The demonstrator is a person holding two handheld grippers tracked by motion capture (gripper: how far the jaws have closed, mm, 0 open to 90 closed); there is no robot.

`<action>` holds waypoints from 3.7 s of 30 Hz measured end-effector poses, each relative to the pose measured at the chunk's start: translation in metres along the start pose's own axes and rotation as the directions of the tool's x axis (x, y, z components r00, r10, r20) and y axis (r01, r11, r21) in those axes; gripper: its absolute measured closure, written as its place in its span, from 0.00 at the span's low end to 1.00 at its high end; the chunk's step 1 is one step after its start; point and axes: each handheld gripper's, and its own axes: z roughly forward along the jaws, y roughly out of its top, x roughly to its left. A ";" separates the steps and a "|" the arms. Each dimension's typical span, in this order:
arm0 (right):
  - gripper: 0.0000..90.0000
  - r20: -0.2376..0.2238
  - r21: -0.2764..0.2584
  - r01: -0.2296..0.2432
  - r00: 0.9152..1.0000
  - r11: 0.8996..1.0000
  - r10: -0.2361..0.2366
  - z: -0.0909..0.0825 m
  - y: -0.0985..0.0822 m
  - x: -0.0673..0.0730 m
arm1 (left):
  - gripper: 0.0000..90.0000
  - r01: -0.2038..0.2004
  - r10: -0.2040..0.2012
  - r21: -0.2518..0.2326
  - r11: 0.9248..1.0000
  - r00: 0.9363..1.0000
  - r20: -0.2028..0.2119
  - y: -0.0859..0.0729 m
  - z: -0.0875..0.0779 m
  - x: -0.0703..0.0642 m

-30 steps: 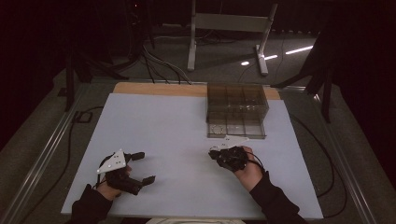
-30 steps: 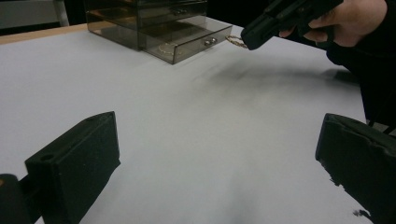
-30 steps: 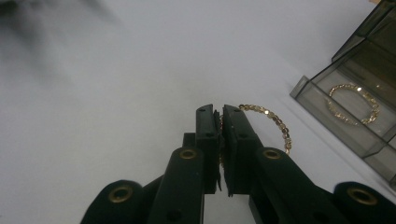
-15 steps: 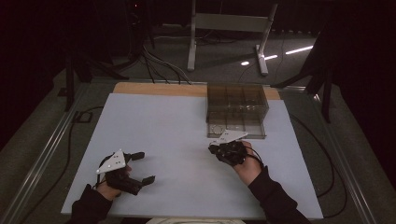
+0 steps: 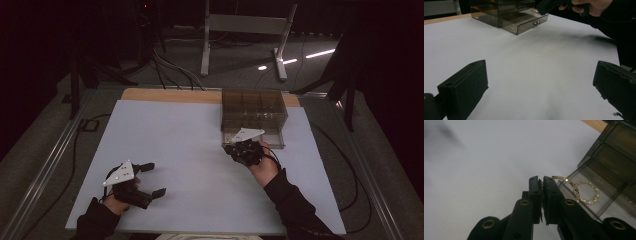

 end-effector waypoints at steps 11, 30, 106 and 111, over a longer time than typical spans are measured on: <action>0.95 0.043 0.009 -0.034 0.999 0.999 0.034 0.011 0.008 -0.025 | 0.01 0.001 -0.001 0.002 1.000 1.000 0.001 0.000 0.000 0.000; 0.95 0.070 0.022 -0.159 0.985 0.987 0.158 0.040 -0.001 -0.065 | 0.01 0.005 -0.005 0.002 1.000 1.000 0.004 0.000 0.002 0.001; 0.02 -0.177 -0.126 -0.122 0.979 0.985 0.099 -0.008 -0.025 -0.003 | 0.01 -0.002 0.002 0.003 1.000 1.000 0.001 -0.001 -0.002 -0.001; 0.02 -0.176 -0.139 -0.131 0.979 0.982 0.106 -0.013 -0.040 -0.001 | 0.01 0.001 -0.001 -0.001 1.000 1.000 -0.003 -0.001 -0.002 -0.001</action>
